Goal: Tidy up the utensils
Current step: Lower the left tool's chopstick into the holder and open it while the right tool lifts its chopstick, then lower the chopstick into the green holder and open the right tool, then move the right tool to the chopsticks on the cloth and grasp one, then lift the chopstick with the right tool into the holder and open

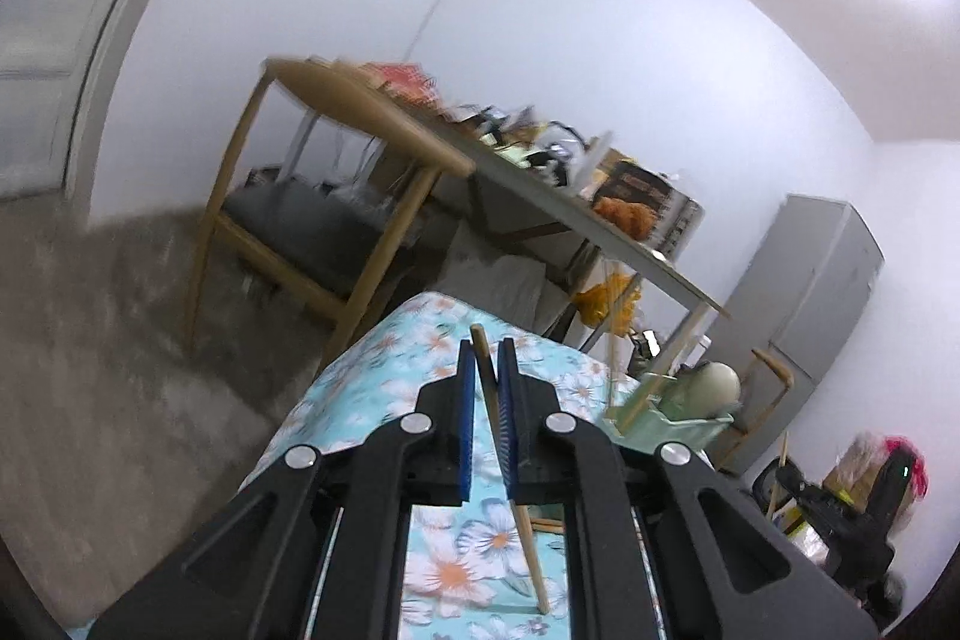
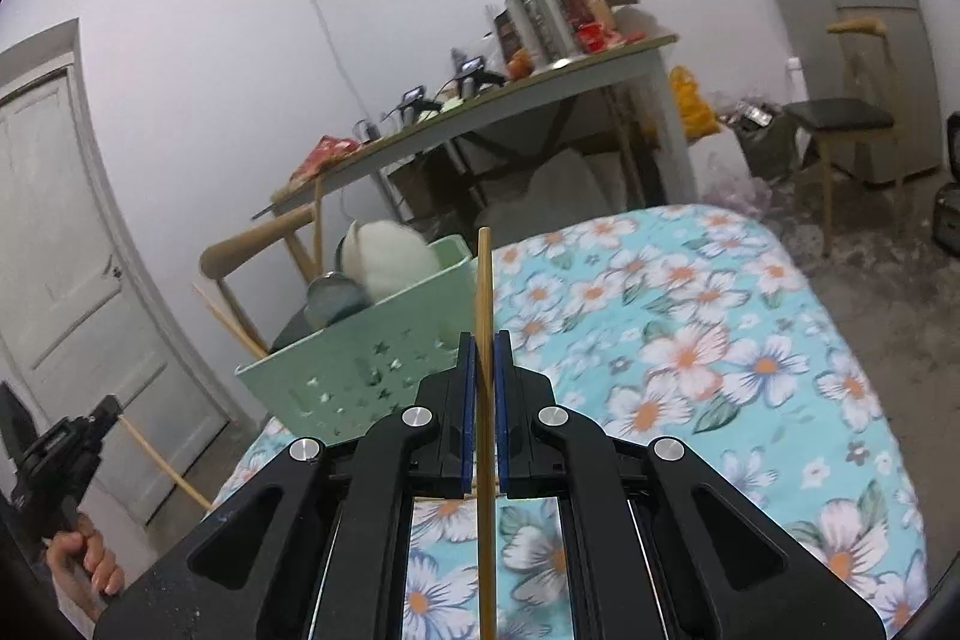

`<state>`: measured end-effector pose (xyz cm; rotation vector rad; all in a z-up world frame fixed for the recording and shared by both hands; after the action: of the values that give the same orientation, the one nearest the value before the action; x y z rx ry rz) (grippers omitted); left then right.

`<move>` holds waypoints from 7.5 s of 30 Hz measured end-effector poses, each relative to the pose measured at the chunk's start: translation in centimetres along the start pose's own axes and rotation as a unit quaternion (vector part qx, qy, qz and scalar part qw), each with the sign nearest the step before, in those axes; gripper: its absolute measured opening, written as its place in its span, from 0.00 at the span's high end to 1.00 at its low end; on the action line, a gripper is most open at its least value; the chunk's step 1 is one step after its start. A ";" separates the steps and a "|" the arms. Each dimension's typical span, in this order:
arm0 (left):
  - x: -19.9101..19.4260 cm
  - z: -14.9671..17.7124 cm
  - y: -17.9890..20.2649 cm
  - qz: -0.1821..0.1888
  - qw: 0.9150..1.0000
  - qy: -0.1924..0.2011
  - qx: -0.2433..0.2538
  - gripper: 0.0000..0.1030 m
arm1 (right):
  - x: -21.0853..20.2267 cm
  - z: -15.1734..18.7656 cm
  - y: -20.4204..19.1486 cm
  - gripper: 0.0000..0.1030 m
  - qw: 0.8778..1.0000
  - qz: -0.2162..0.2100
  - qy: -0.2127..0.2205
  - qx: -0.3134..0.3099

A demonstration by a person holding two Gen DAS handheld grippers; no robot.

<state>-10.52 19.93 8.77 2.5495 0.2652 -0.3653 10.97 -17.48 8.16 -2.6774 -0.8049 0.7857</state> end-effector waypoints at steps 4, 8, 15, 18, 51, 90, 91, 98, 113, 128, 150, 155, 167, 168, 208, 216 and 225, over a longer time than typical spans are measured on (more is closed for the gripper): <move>-0.4 0.1 1.9 0.026 1.000 0.009 0.005 0.96 | -0.6 -0.4 0.4 0.96 1.000 0.014 0.016 0.013; -1.0 0.0 3.7 0.030 0.999 0.031 0.013 0.96 | -0.7 -0.7 0.7 0.96 0.999 0.019 0.024 0.036; -3.0 -2.2 7.1 0.052 0.995 0.083 0.022 0.96 | -1.4 -1.1 -0.2 0.96 0.999 0.022 0.046 0.014; -4.6 -3.7 8.5 0.056 0.991 0.121 0.027 0.96 | -1.5 -1.0 -0.6 0.96 0.998 0.028 0.049 -0.007; 5.7 -6.0 15.3 0.069 0.985 0.146 0.065 0.55 | -1.3 -0.9 1.6 0.96 0.999 0.016 0.036 0.004; 1.9 1.1 -5.1 -0.032 0.988 -0.014 -0.151 0.55 | -3.9 -1.2 -4.1 0.94 0.996 -0.048 0.071 0.008; 2.0 1.3 -5.0 -0.026 0.987 -0.019 -0.155 0.55 | -4.1 -1.6 -4.6 0.94 0.996 -0.055 0.074 0.009; 3.1 2.3 -3.8 -0.016 0.988 -0.046 -0.145 0.55 | -4.8 -4.0 -7.6 0.94 0.993 -0.076 0.086 -0.009; 1.8 1.4 -8.2 -0.026 0.983 -0.052 -0.174 0.55 | -2.9 -2.4 -7.3 0.92 0.999 -0.029 0.030 -0.016; 2.4 1.4 -7.7 -0.030 0.987 -0.072 -0.138 0.55 | 12.2 1.9 5.8 0.61 0.973 0.073 -0.164 0.143; 3.4 1.4 -9.2 -0.089 0.986 -0.077 -0.120 0.55 | 5.6 -2.0 4.7 0.96 0.991 0.051 -0.014 0.121; 3.3 1.7 -9.5 -0.083 0.983 -0.081 -0.141 0.55 | -0.3 -3.5 1.6 0.96 0.990 0.042 0.093 0.099; 3.1 1.5 -8.8 -0.080 0.985 -0.077 -0.133 0.55 | -6.8 -7.7 -7.8 0.96 0.980 -0.073 0.181 0.034; 3.2 1.5 -8.8 -0.081 0.985 -0.077 -0.133 0.55 | -6.4 -8.0 -8.1 0.96 0.980 -0.076 0.180 0.030; 5.0 1.3 -8.0 -0.085 0.985 -0.087 -0.121 0.55 | 5.4 -9.6 -14.6 0.95 0.989 -0.033 0.114 -0.087; 4.9 1.5 -8.4 -0.086 0.983 -0.089 -0.134 0.55 | 9.4 -5.2 -15.1 0.93 0.991 -0.026 0.007 -0.130; 5.9 2.3 -6.7 -0.064 0.983 -0.102 -0.135 0.55 | 6.7 -5.3 -13.2 0.71 0.995 -0.020 0.023 -0.100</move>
<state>-7.20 24.87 1.78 2.2146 0.3744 -0.5939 12.83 -3.26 14.49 -2.8316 -0.9687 0.6641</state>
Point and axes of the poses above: each gripper's, at about its wrist camera, not at the fingertips, and x roughly the way its jaws point, y to its right, z to its underside, the point moved 1 cm from there along x, roughly the way its jaws point, and after that the axes turned 5 degrees about -y, right-handed, at the moved point
